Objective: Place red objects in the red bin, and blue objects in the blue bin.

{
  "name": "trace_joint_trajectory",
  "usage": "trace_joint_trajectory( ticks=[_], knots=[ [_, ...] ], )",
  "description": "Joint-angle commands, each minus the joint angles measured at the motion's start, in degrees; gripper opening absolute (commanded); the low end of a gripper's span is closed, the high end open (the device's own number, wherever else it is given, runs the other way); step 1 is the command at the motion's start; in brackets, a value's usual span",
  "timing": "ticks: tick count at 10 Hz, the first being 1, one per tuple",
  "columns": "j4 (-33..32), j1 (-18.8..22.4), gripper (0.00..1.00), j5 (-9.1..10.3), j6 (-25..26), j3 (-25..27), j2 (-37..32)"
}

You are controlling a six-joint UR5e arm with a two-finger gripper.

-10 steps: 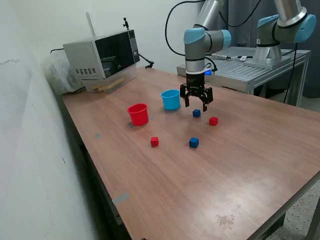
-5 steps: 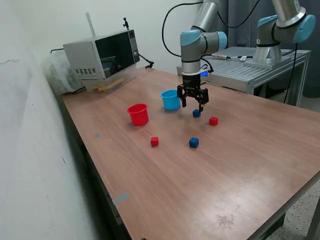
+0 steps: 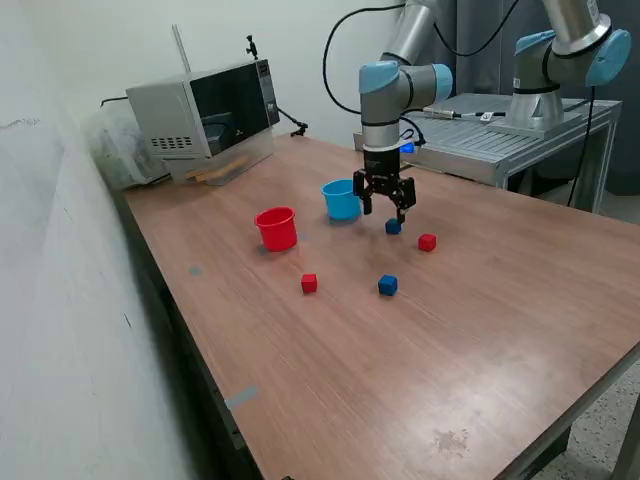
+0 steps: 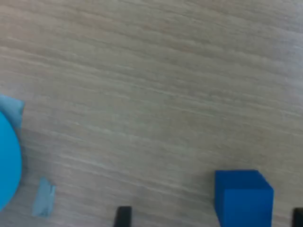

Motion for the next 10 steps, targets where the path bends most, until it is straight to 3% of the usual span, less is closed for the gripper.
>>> trace_joint_trajectory(
  ticks=[1,10],
  knots=[
    [0.0,0.7,0.0,0.09,0.0,0.7,-0.2],
    [0.6,0.7,0.0,-0.61,0.1,1.5,-2.5]
  ],
)
